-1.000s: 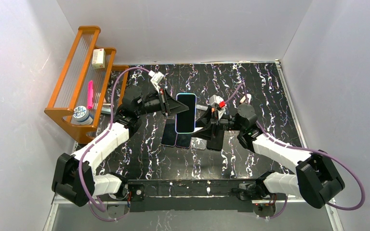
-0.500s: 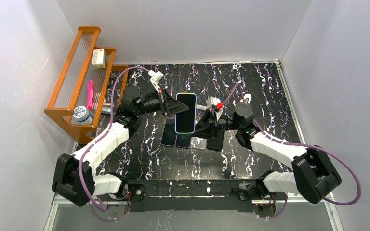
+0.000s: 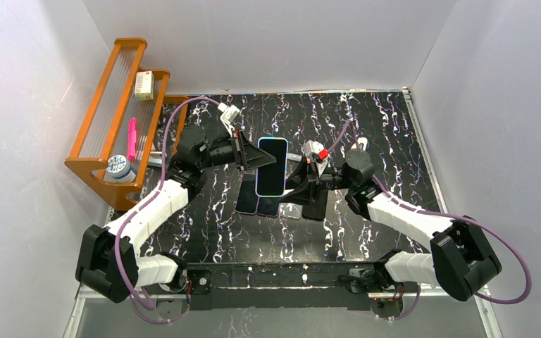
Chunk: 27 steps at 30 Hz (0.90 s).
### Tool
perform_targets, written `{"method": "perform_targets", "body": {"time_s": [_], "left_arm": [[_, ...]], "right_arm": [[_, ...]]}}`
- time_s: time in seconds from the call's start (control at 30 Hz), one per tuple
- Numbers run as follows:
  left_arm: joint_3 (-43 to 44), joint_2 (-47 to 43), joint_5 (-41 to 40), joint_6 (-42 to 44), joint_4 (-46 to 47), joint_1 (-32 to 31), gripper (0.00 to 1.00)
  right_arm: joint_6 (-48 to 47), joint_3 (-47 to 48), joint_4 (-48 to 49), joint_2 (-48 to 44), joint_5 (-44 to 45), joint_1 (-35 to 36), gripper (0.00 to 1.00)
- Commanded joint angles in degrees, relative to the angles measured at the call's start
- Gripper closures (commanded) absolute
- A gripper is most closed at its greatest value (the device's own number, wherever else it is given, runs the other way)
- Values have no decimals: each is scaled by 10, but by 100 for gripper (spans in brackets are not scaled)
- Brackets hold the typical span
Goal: Take the phone out of the phone case
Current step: Remove the phone case from the phone.
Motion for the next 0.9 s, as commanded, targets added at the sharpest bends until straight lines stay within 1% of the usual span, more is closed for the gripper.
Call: {"method": "perform_targets", "body": {"time_s": [0.0,0.1,0.23,0.37,0.57,0.67,0.77,0.87], "left_arm": [[-4,-28,21,8,32,0,100],[-6,-30,19,9,31,0,100],[-1,-28,16,-11,30,0,100],[8,-12,13,-42,19,0,100],[16,10,7,-69,13,-1,100],[18,13,11,-74,13,-2,100],[18,14,12,-77,13,-3,100],[18,17,12,-80,13,-5,100]], "right_arm": [[19,29,24,-11,-5,2,52],[35,32,34,-3,-9,2,56],[28,31,34,3,-13,2,66],[1,35,22,8,-31,2,75],[-97,59,-40,15,-59,2,90],[-165,79,-96,20,-65,2,95],[-221,104,-145,31,-57,2,99],[-249,136,-187,51,-47,2,99]]}}
